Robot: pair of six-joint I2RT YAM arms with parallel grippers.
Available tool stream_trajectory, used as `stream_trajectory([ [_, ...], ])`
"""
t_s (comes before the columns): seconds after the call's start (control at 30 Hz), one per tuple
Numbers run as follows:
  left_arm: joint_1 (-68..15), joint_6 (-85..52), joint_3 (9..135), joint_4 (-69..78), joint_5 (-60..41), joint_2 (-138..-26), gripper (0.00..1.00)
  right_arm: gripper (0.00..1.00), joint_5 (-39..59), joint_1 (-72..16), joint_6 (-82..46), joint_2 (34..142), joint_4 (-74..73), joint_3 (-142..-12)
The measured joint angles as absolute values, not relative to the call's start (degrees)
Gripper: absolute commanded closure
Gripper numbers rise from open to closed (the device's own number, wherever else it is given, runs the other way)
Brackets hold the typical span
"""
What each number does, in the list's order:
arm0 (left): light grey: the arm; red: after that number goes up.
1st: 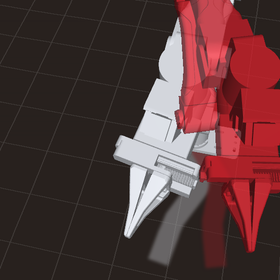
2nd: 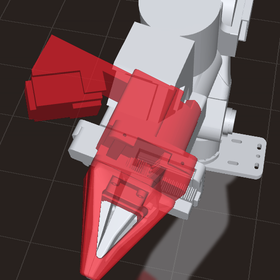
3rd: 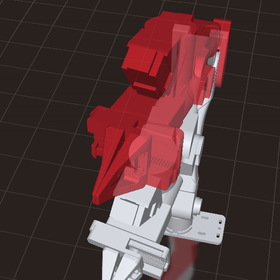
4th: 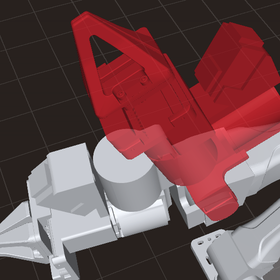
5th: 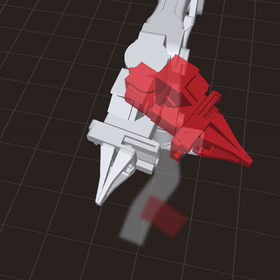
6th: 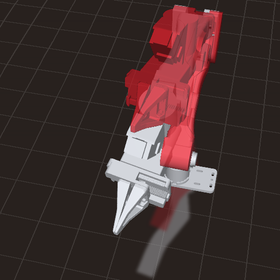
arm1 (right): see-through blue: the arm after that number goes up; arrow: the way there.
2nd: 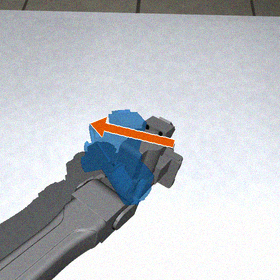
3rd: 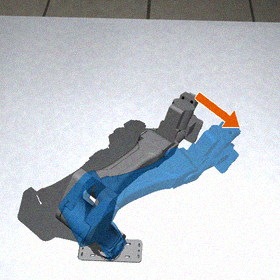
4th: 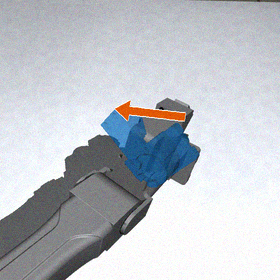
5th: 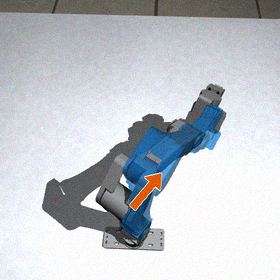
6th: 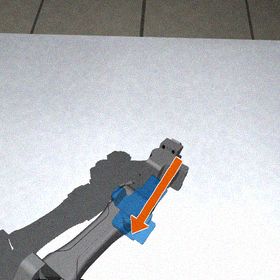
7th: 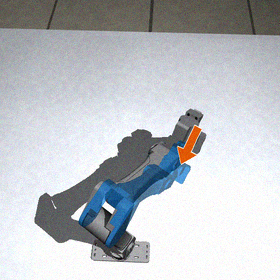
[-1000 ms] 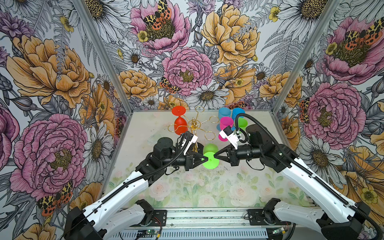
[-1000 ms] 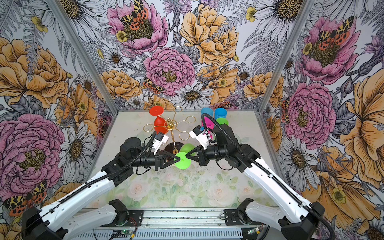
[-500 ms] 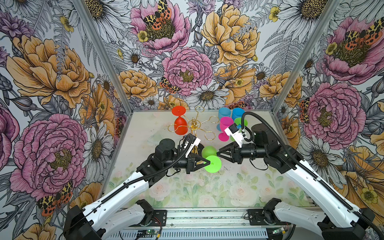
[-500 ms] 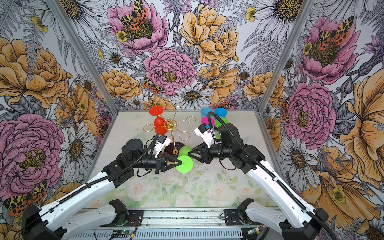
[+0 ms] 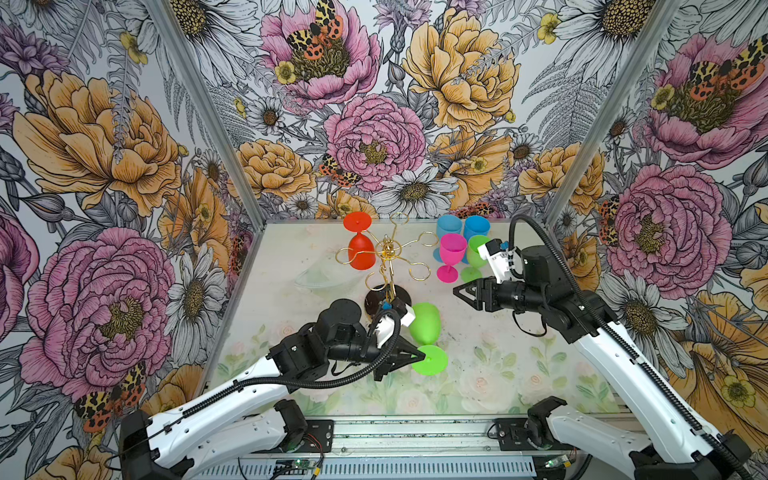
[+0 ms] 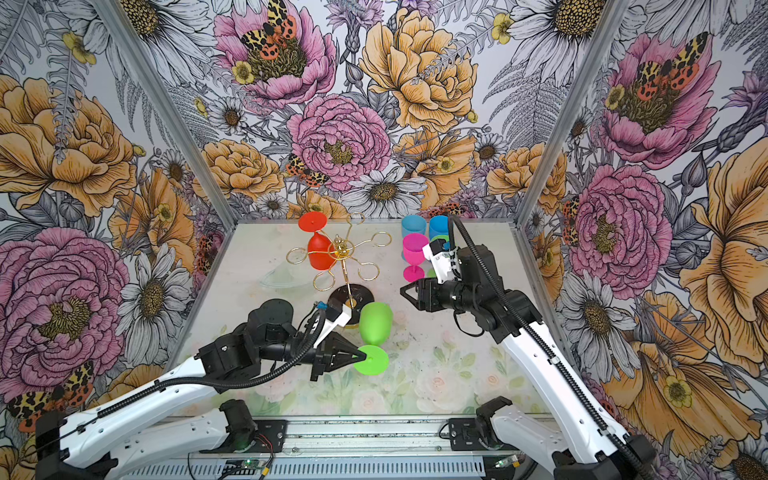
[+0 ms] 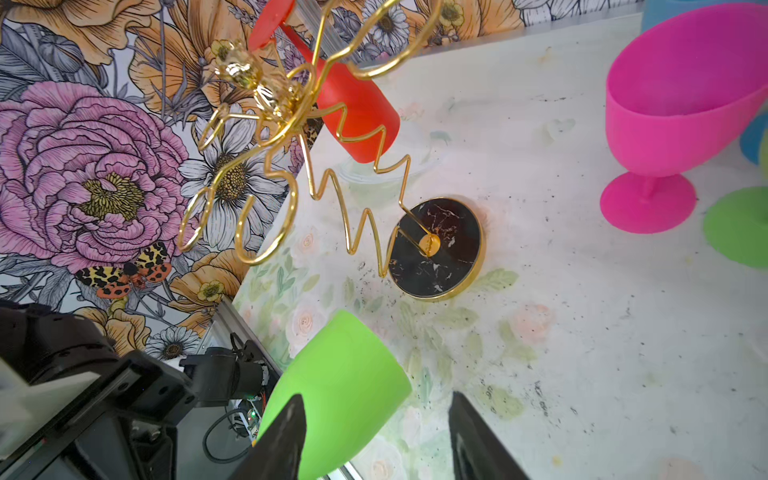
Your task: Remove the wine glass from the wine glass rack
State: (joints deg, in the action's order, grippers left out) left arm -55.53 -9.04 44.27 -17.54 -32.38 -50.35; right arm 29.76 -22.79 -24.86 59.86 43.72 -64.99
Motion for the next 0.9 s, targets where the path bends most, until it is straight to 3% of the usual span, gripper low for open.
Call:
stream_trajectory([
  [0.5, -70.67, 19.55, 44.25, -25.65, -4.51, -51.48, 1.0, 0.41, 29.89, -22.41, -25.06, 66.63, 46.52, -67.09],
  [0.9, -79.9, 38.39, 42.26, -25.78, 18.0, -54.81, 1.0, 0.42, 36.97, -22.39, -25.04, 70.0, 46.57, -69.08],
])
